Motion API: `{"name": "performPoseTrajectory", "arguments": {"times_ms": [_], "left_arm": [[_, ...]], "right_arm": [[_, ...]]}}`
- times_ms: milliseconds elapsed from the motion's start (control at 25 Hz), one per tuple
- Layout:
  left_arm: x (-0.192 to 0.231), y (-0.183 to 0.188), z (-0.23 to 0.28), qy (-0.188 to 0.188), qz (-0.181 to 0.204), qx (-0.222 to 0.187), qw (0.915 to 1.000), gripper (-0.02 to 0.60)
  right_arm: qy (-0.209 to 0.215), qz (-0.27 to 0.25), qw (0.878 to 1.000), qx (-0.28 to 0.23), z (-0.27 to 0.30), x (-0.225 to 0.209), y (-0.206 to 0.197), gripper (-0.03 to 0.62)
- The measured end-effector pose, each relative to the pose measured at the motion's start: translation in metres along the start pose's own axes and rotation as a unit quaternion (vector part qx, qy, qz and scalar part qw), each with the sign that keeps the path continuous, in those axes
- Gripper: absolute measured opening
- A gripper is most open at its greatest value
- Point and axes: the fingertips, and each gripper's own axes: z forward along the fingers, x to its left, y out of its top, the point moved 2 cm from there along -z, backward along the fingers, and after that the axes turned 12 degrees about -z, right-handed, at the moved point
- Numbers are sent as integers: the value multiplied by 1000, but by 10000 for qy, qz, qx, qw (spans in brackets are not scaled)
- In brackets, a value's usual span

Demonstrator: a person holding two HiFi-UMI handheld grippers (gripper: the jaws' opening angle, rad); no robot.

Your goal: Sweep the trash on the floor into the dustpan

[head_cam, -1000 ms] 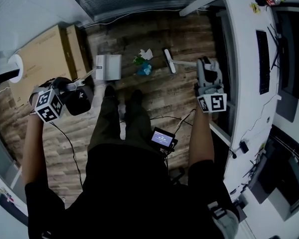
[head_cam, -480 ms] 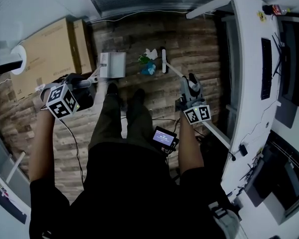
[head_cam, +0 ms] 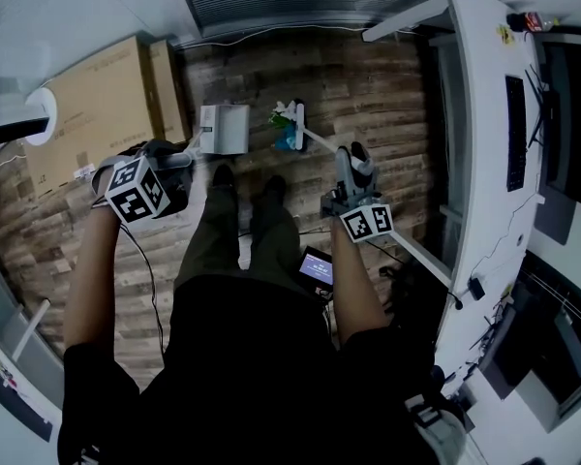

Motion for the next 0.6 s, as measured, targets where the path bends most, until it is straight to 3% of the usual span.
{"name": "performPoseTrajectory", "arguments": {"times_ms": [200,600], "left_arm": [[1,-8,-4,-28,17,-34,10000,112],[-3,-8,-4,9,-20,-62,10000,112]], "right_arm": [[-282,212,9993,-78,11,35,-7,160],[182,692,9973,-181,29,106,-14,162]]}}
